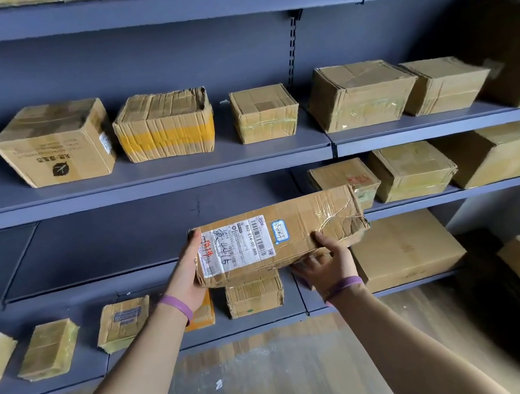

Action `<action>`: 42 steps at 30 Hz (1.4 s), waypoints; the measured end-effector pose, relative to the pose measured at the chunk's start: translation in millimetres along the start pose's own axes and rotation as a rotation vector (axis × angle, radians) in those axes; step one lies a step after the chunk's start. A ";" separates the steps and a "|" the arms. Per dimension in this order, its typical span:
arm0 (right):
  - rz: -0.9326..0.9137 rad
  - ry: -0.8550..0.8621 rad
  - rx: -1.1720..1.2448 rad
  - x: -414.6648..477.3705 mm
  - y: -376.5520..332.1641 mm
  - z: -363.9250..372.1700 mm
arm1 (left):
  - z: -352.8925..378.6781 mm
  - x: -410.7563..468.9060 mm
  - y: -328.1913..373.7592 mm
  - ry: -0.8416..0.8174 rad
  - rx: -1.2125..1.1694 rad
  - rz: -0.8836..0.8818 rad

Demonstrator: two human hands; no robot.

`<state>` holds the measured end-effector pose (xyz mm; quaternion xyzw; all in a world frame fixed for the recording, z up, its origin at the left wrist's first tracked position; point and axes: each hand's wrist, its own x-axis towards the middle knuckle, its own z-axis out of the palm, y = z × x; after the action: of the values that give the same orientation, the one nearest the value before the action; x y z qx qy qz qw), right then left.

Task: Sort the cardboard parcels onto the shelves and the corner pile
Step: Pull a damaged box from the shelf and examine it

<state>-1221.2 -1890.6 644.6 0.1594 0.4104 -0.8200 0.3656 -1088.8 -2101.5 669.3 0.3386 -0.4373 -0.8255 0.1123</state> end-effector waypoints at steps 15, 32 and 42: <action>-0.247 0.204 0.258 -53.9 -125.7 -144.3 | 207.3 35.4 -68.3 -0.273 0.196 -0.162; -0.451 0.461 0.435 -102.9 -292.4 -350.2 | 481.5 40.6 -201.9 -0.565 0.378 -0.311; -0.523 0.596 0.538 -87.7 -361.6 -425.4 | 597.7 84.6 -255.9 -0.666 0.480 -0.418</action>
<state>-1442.0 -1370.5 634.7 0.3677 0.2969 -0.8803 -0.0408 -1516.4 -1604.7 658.2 0.1524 -0.5508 -0.7696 -0.2849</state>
